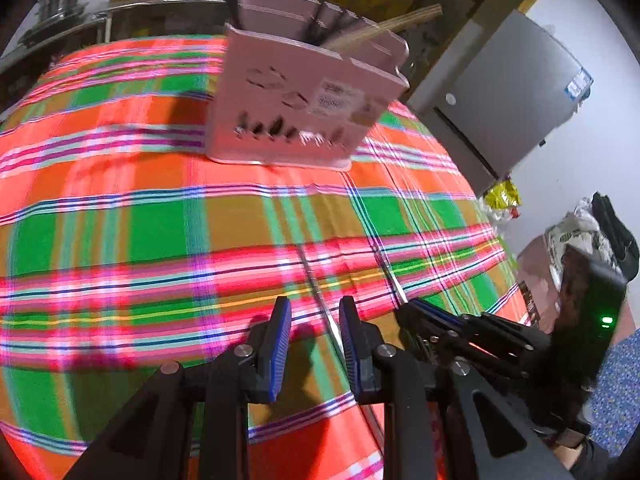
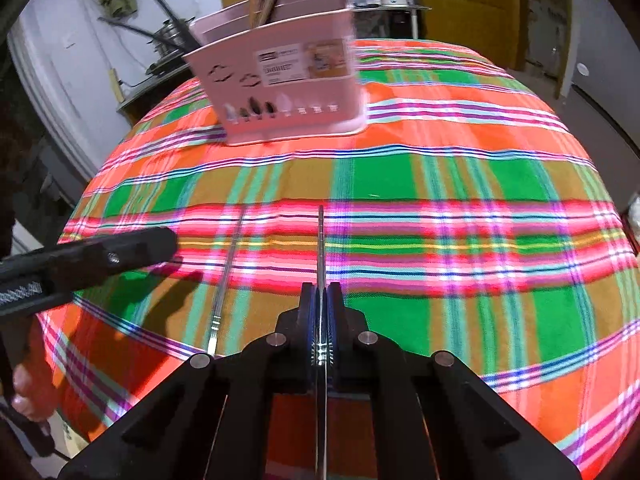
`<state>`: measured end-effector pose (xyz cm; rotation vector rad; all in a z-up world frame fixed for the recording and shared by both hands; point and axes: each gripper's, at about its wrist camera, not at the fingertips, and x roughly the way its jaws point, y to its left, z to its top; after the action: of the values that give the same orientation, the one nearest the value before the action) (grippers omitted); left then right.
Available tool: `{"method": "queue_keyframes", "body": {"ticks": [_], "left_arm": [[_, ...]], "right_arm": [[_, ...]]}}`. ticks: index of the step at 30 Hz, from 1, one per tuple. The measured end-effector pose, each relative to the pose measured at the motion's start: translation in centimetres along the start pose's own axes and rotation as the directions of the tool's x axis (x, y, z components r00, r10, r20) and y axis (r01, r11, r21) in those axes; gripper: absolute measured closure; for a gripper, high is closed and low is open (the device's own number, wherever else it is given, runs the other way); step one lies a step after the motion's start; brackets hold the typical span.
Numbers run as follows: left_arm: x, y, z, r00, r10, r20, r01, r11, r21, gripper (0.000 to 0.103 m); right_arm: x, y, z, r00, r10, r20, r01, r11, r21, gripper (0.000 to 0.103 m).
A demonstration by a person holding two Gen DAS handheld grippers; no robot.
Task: Organize utensils
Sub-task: 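Grasp a metal chopstick with the left tool while the right tool grasps another, then lift both held metal chopsticks upright and carry them over the pink basket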
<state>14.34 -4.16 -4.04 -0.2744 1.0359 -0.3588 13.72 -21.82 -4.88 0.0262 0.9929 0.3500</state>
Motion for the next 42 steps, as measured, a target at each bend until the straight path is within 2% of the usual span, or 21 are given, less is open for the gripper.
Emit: {"method": "queue_keyframes", "body": {"ticks": [3,6,7,8,9,14,21,27,34,36,38,42], "left_arm": [[1.6,-1.0,0.1,1.0,0.017,-0.019,-0.016,1.0,0.016,0.079],[3.0,-1.9,0.0,0.997,0.064,-0.03,-0.062,0.997,0.051,0.079],[3.1,-2.2,-0.1,0.996,0.086,-0.017,-0.085,0.994,0.075,0.083],[3.3,-2.5,-0.1,0.993,0.12,-0.015,-0.118,0.988,0.103,0.093],[3.3,-2.6,-0.2,0.99,0.14,-0.014,-0.138,0.982,0.126,0.094],[2.6,-1.0,-0.3,0.988,0.155,-0.021,-0.151,0.982,0.117,0.098],[1.9,1.0,0.3,0.992,0.12,-0.045,-0.117,0.99,0.074,0.098],[2.9,0.2,1.5,0.987,0.141,-0.074,-0.129,0.981,0.147,0.097],[3.4,-0.2,2.2,0.984,0.15,-0.096,-0.131,0.974,0.182,0.097],[3.5,-0.4,2.2,0.983,0.159,-0.097,-0.138,0.971,0.196,0.097],[3.9,-0.8,2.3,0.98,0.172,-0.095,-0.149,0.965,0.216,0.097],[3.8,-0.9,2.5,0.979,0.181,-0.095,-0.157,0.963,0.218,0.098]], "right_arm": [[-0.5,-1.1,-0.3,1.0,-0.008,0.005,0.007,1.0,0.021,0.097],[-0.7,-1.8,-0.4,1.0,-0.006,0.007,0.006,0.999,0.04,0.097],[-0.8,-1.8,-0.5,1.0,-0.005,0.008,0.004,0.999,0.043,0.097],[-0.8,-1.9,-0.5,1.0,-0.001,0.008,0.001,0.999,0.047,0.097],[-0.8,-1.9,-0.5,1.0,0.001,0.008,-0.002,0.999,0.049,0.097],[-0.7,-2.4,-0.3,1.0,0.03,0.007,-0.031,0.997,0.074,0.097],[0.0,-2.0,0.9,0.999,0.036,0.004,-0.036,0.999,0.038,0.094],[1.3,-1.5,2.4,0.999,0.019,-0.028,-0.019,1.0,-0.006,0.093],[2.0,-1.0,3.6,0.998,0.01,-0.055,-0.011,1.0,-0.029,0.093],[2.1,-0.8,3.7,0.998,0.007,-0.058,-0.01,0.999,-0.04,0.094],[2.2,-0.7,3.8,0.998,0.009,-0.06,-0.011,0.999,-0.047,0.099],[2.3,-0.6,4.1,0.998,0.015,-0.063,-0.019,0.998,-0.052,0.099]]}}
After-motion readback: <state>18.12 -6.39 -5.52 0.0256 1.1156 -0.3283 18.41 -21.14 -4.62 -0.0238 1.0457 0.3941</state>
